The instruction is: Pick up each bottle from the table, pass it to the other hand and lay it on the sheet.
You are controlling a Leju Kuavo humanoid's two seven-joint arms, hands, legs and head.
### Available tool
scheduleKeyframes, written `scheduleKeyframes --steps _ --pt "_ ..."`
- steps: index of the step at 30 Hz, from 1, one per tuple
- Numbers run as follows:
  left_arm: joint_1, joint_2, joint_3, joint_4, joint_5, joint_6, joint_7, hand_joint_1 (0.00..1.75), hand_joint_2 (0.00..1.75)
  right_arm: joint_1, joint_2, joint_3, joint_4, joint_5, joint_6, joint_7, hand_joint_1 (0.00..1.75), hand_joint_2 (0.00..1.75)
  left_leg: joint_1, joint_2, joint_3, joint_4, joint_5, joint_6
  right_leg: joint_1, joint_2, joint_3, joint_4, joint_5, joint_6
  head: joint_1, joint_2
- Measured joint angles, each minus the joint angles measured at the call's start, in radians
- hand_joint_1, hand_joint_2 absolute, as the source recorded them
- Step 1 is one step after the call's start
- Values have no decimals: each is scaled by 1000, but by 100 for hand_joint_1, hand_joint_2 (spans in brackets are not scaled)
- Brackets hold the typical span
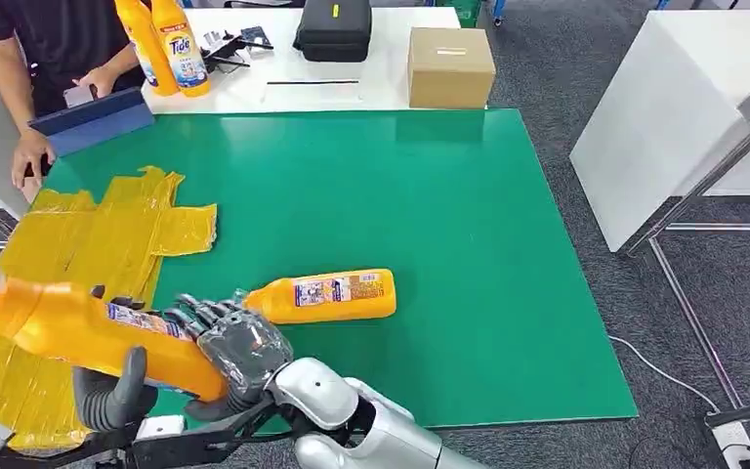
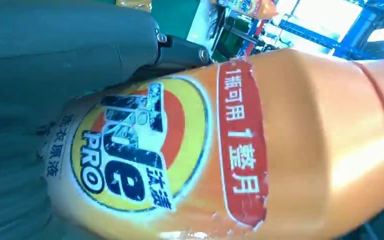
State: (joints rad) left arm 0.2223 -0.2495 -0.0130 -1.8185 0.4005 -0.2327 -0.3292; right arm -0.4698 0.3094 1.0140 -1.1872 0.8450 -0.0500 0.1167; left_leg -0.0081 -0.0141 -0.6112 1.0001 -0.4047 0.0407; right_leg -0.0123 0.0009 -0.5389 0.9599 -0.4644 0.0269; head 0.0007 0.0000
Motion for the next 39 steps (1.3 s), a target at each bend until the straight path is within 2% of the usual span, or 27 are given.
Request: scheduleKeyframes --steps 23,29,34,39 --pt "14 -6 3 -18 -5 -8 3 175 175 9 -5 5 -15 19 5 -2 0 0 0 0 0 0 0 0 0 0 0 0 0 0 1 0" --pt "15 -12 3 -27 -8 -12 1 175 175 25 -21 -1 -46 41 -37 -5 0 0 0 0 0 0 0 0 0 0 0 0 0 0 1 0" --pt "16 -24 3 -44 -13 -23 0 175 175 58 -52 -57 -137 94 -82 3 0 0 0 -1 0 0 0 0 0 0 0 0 0 0 1 0" --pt "20 -34 5 -54 -23 -34 0 175 175 79 -87 -215 -275 139 -110 3 0 0 0 -1 0 0 0 0 0 0 1 0 0 0 1 0"
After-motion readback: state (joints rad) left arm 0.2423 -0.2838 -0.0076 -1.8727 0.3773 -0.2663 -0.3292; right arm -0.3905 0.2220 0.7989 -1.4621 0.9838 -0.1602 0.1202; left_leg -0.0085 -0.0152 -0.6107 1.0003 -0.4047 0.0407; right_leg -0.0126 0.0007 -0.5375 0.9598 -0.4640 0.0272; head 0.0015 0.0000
